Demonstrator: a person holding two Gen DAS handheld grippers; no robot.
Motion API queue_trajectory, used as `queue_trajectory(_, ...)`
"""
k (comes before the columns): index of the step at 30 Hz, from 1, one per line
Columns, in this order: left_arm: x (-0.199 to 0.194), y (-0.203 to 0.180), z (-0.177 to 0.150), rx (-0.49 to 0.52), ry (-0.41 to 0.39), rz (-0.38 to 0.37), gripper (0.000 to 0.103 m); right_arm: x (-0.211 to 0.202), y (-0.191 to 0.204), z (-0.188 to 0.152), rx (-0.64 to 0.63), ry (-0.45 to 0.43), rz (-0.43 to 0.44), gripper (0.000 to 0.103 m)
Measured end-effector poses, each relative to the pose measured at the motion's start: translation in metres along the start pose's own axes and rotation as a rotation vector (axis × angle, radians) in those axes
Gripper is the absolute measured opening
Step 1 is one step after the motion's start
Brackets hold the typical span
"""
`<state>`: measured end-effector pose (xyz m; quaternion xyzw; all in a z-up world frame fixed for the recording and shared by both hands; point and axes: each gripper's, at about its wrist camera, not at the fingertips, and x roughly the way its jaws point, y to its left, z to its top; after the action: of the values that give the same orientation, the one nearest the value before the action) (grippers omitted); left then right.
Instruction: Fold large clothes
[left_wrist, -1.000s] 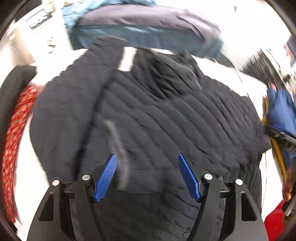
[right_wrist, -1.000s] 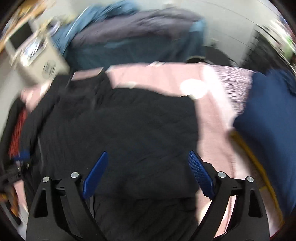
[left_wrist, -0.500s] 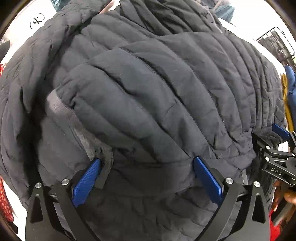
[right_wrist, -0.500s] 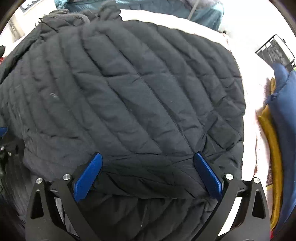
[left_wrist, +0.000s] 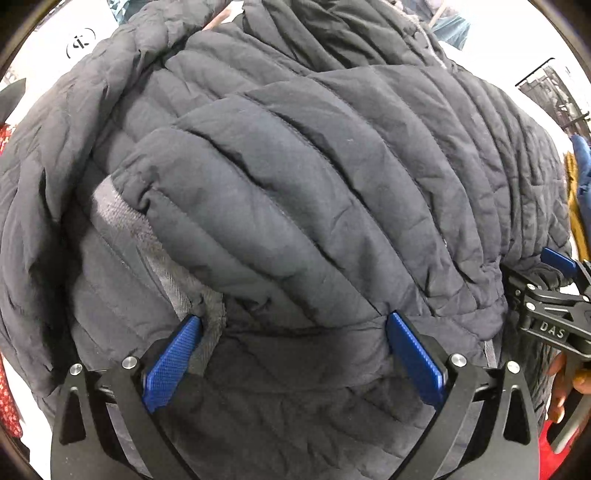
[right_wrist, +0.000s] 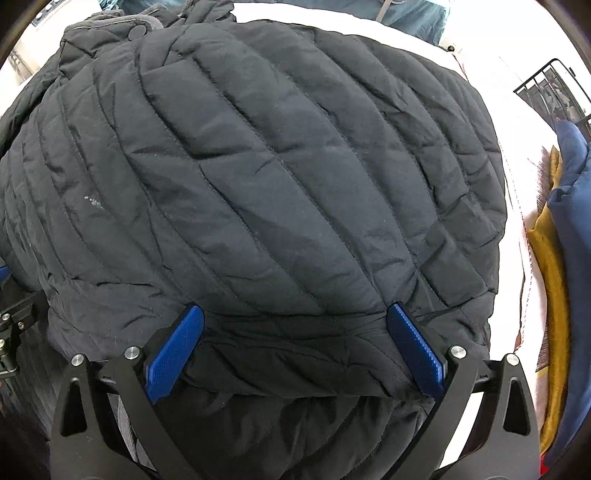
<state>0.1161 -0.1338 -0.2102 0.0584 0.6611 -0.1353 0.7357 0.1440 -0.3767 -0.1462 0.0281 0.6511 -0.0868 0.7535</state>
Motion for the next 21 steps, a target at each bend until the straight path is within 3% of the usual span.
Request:
queue_trajectory(3,-0.01,0.004,-0.007,0.011,0.0,-0.022,0.097,-0.006,-0.003,0.003,0.01,0.05,-0.01,0.098)
queue_trajectory(4,-0.015,0.006,-0.011,0.001,-0.003,0.001,0.097,-0.012,-0.003,0.002,0.027,0.051,-0.013,0.098)
queue_trajectory(6,-0.029,0.011,-0.024,-0.01,-0.042,0.03,0.096,-0.029,-0.007,0.0,0.074,0.01,0.006,0.098)
queue_trajectory(10,-0.063,0.02,-0.052,0.013,-0.156,0.073,0.096,-0.059,-0.001,-0.015,0.082,-0.045,0.087,0.098)
queue_trajectory(15,-0.091,0.046,-0.087,-0.004,-0.223,0.114,0.096,-0.064,0.022,-0.048,0.058,0.011,0.221,0.098)
queue_trajectory(21,-0.117,0.086,-0.077,-0.021,-0.269,0.149,0.095,-0.059,0.048,-0.066,0.007,0.053,0.24,0.098)
